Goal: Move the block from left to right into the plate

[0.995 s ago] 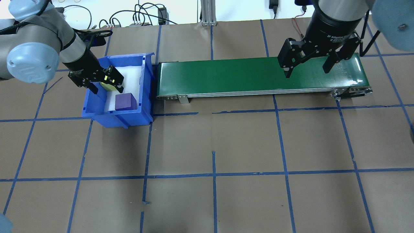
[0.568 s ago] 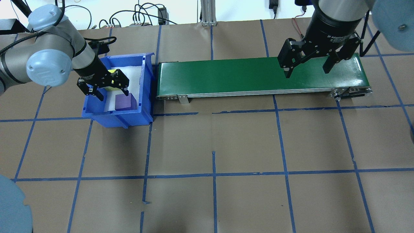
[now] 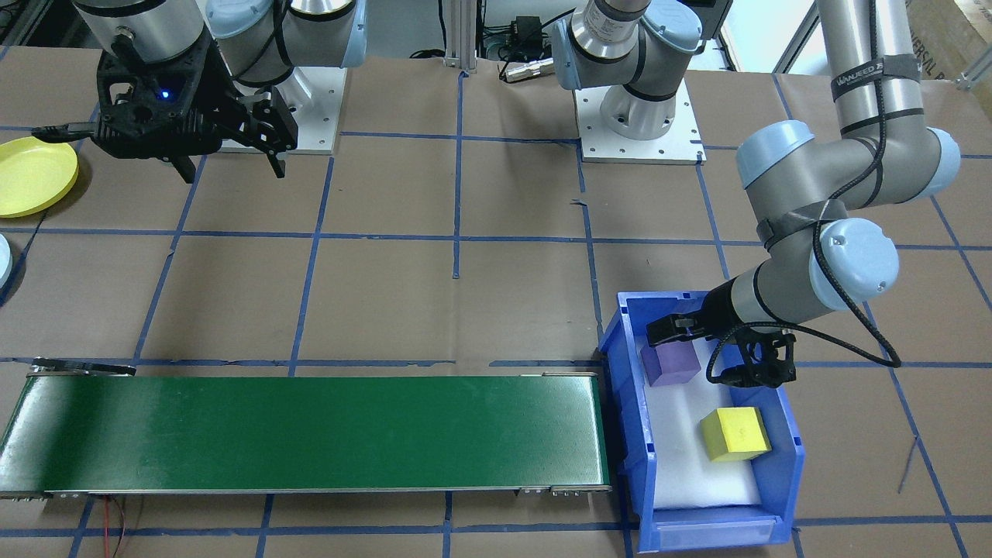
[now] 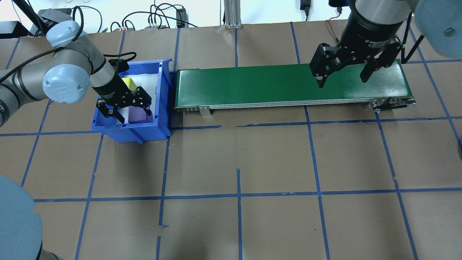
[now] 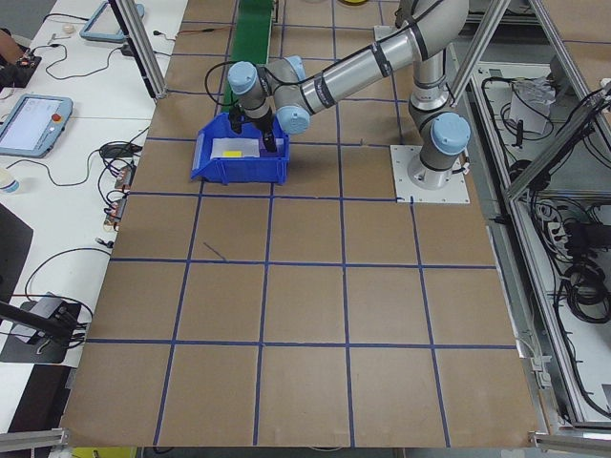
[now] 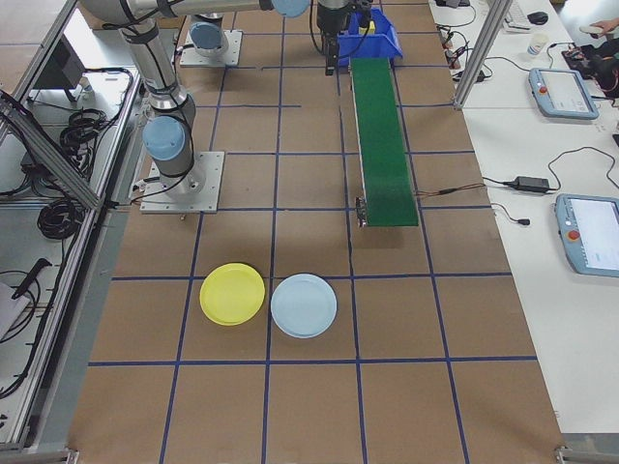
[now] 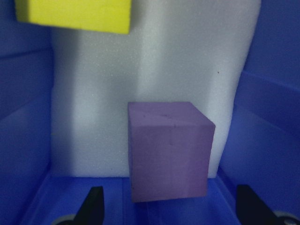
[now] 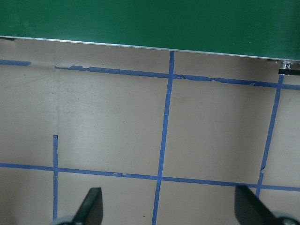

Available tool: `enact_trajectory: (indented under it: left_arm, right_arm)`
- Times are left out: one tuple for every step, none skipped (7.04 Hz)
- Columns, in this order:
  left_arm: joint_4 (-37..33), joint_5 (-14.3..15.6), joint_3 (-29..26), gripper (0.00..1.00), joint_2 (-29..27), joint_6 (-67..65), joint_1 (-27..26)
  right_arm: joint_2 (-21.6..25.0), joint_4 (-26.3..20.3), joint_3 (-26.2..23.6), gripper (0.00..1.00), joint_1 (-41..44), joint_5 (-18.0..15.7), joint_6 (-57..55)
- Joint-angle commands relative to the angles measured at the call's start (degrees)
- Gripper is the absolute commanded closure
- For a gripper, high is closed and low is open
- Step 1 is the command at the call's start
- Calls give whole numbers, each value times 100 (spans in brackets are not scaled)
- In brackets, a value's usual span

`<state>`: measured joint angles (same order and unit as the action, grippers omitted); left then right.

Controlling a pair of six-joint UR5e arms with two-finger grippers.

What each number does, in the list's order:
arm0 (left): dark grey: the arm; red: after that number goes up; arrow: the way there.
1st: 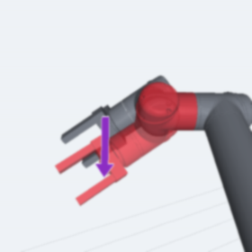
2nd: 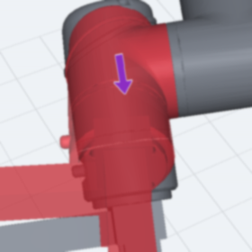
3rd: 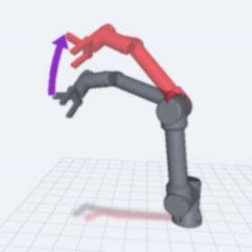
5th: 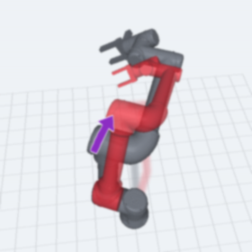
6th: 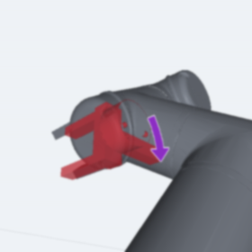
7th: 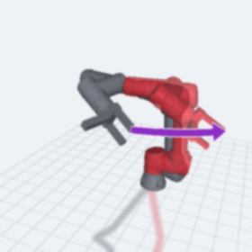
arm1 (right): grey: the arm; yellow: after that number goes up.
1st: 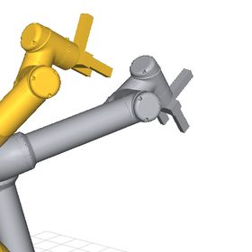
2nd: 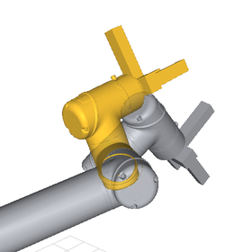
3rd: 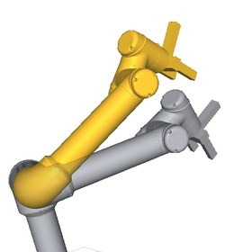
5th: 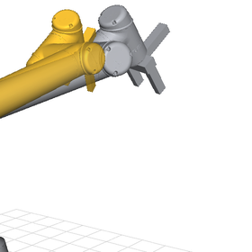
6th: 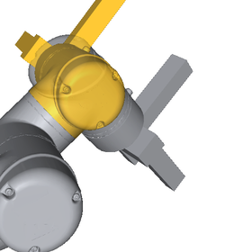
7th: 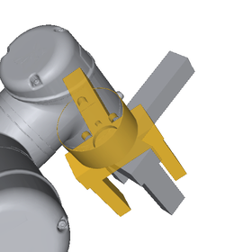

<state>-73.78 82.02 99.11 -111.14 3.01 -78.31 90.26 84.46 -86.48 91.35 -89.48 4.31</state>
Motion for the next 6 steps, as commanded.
enact_trajectory:
  left_arm:
    - [64, -46, 30, 8, -127, 41, 0]
    - [152, -37, 21, 33, -162, 155, 0]
    - [249, -2, 12, 58, -189, 469, 0]
    - [311, 24, -66, 75, -189, 768, 0]
    - [616, 16, -119, 76, 11, 797, -9]
    - [680, 33, -250, 76, 379, 780, -35]
  right_arm:
    - [0, 0, 0, 0, 6, 0, 0]
    - [0, 0, 0, 0, 6, 0, 0]
    - [0, 9, -9, 0, 23, 18, 0]
    - [0, 9, -35, 0, 23, 9, 0]
    - [0, 9, -44, 0, 15, 9, 0]
    - [0, 9, -53, 0, 15, 9, 0]
